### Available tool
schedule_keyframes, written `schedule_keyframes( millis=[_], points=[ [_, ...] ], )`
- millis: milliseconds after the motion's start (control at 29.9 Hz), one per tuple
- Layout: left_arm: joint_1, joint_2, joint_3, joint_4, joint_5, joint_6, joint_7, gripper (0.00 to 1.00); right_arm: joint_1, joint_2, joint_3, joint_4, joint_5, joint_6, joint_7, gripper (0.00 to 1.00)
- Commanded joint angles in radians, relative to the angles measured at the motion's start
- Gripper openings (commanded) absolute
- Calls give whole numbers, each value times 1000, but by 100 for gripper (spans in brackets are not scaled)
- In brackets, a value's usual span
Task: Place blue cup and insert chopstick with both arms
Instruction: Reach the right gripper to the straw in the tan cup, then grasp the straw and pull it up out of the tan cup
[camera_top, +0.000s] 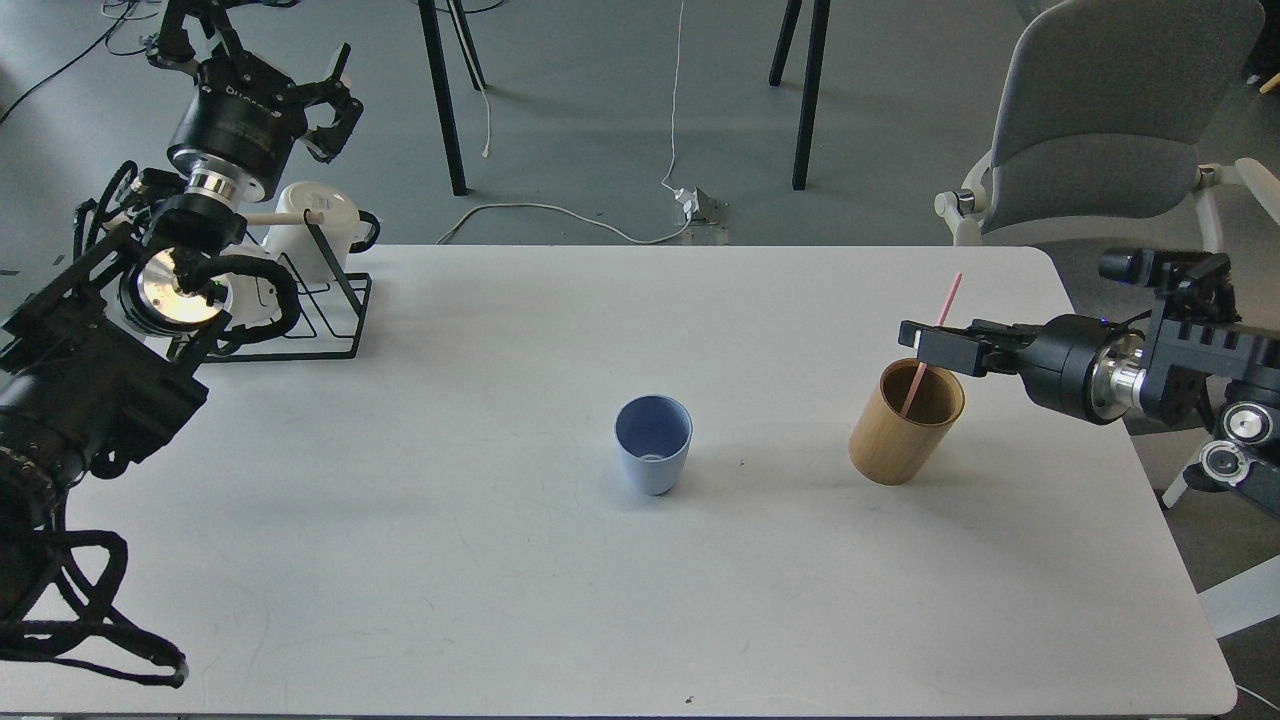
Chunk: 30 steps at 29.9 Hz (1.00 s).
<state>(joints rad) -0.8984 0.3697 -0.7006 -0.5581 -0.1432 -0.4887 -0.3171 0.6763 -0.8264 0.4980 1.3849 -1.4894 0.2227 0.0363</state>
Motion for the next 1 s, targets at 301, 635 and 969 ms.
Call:
schedule_keyframes(
  millis=[301,635,969],
  points=[
    [-4,0,10,-2,4,0,3,99,3,111,-16,-141,-20,-19,-26,66],
    [-10,1,12,-2,5,0,3,99,9,130,-16,-155,-35,-28,-27,32],
    [-10,9,10,-2,4,0,3,99,6,118,-16,-150,-34,-29,-23,2]
  ],
)
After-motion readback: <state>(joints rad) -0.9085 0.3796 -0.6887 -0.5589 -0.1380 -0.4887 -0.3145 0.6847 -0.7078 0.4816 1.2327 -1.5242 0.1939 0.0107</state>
